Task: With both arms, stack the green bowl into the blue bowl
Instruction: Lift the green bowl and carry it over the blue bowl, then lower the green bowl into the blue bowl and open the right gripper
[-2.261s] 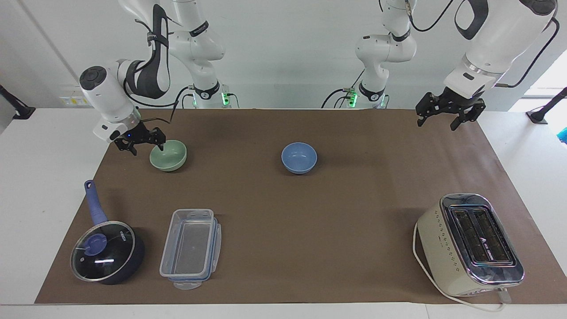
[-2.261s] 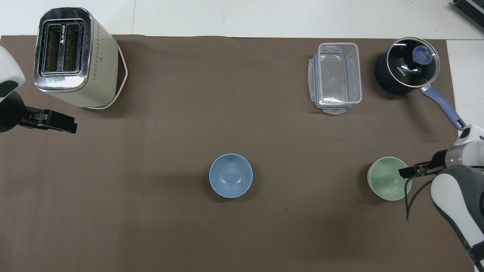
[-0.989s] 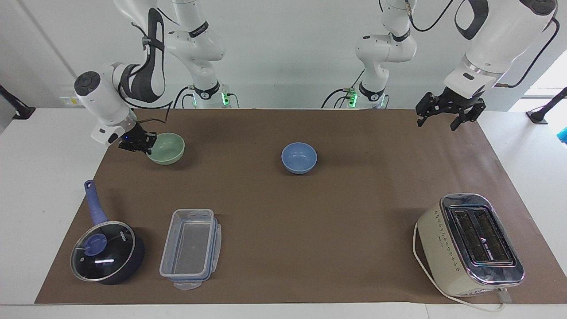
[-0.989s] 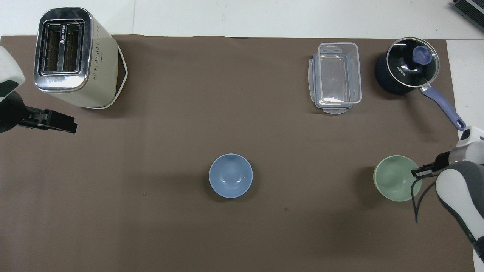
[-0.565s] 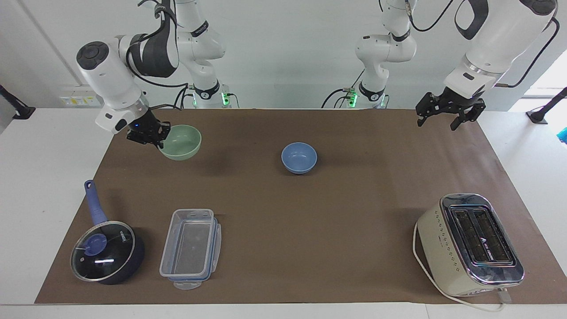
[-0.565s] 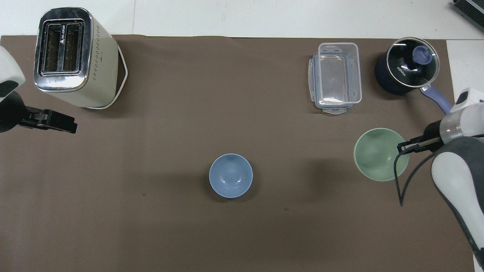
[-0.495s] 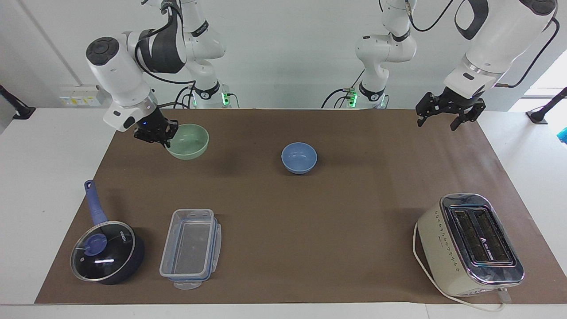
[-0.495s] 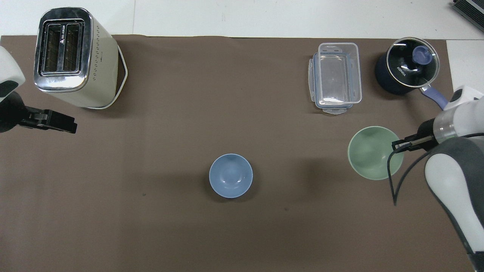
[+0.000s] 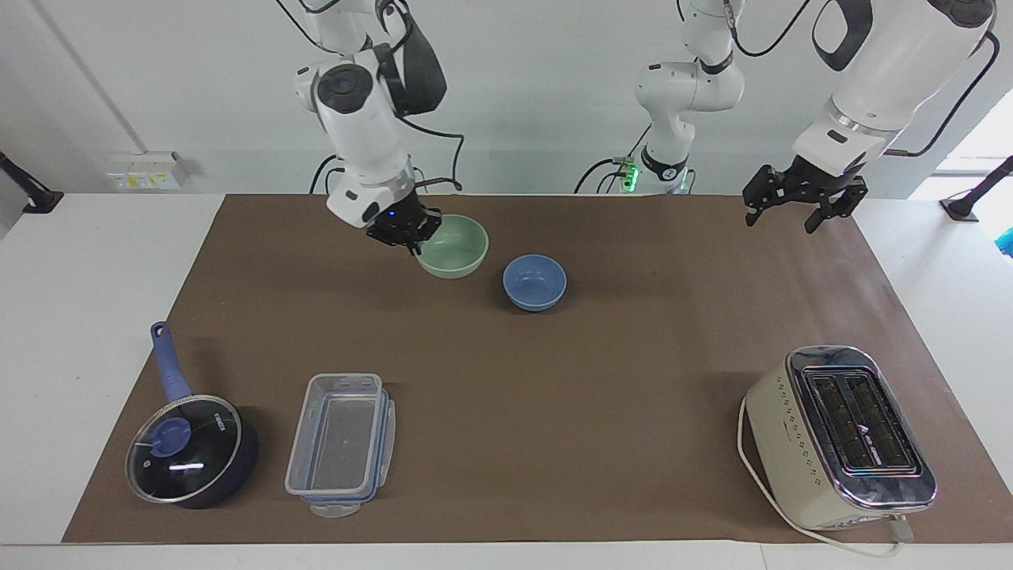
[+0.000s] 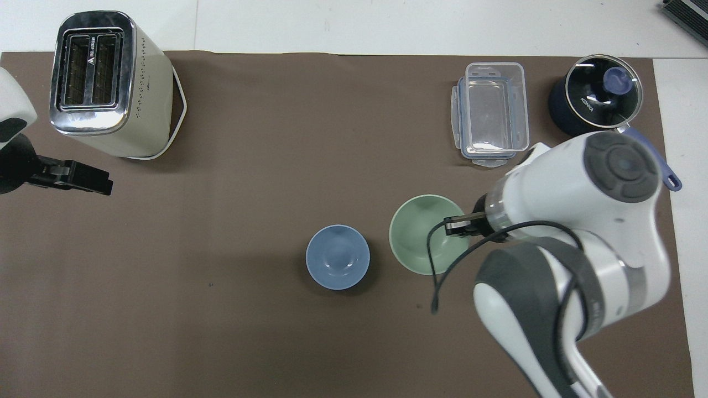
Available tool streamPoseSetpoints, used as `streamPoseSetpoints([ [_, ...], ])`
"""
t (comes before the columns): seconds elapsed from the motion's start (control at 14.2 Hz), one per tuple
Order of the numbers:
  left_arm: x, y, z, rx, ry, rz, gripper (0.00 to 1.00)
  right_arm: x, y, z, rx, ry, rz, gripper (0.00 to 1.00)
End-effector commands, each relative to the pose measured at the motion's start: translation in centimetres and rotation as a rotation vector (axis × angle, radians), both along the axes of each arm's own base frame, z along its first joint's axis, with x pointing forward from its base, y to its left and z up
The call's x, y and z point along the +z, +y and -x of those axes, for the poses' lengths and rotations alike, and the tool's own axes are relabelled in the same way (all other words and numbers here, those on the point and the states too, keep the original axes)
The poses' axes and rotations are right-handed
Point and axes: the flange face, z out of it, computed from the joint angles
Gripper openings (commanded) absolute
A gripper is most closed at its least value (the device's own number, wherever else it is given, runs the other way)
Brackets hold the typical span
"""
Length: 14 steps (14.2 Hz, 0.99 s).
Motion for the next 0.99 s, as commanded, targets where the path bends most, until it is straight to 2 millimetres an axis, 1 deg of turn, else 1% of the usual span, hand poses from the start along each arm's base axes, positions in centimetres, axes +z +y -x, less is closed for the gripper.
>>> streamPoseSetpoints([
  [0.0, 0.2, 0.4, 0.5, -0.003, -0.001, -0.018, 1.0, -1.7, 4.7, -0.3, -0.066, 0.006, -0.019, 0.0],
  [0.14, 0.3, 0.5, 0.4, -0.002, -0.003, -0.018, 1.0, -3.4, 8.3, 0.4, -0.093, 0.002, -0.051, 0.0],
  [0.21, 0.2, 0.5, 0.5, -0.003, -0.001, -0.018, 1.0, -4.5, 9.2, 0.6, -0.1, 0.008, -0.046, 0.0],
  [0.35, 0.2, 0.5, 0.5, -0.003, -0.001, -0.018, 1.0, -5.9, 10.7, 1.4, -0.081, 0.007, -0.044, 0.0],
  [0.42, 0.2, 0.5, 0.5, -0.003, -0.001, -0.018, 1.0, -6.9, 11.1, 2.0, -0.074, 0.017, -0.035, 0.0],
  [0.49, 0.3, 0.5, 0.4, -0.005, -0.003, -0.018, 1.0, -7.5, 10.9, 2.3, -0.072, 0.018, -0.033, 0.0],
  [0.64, 0.2, 0.5, 0.5, -0.006, -0.002, -0.018, 1.0, -8.0, 10.6, 3.2, -0.057, 0.026, -0.027, 0.0],
  [0.78, 0.2, 0.5, 0.5, -0.005, -0.002, -0.018, 1.0, -9.1, 10.1, 4.2, -0.052, 0.045, -0.013, 0.0],
  [0.92, 0.3, 0.5, 0.4, -0.006, -0.003, -0.018, 1.0, -9.7, 9.9, 4.4, -0.042, 0.03, -0.02, 0.0],
])
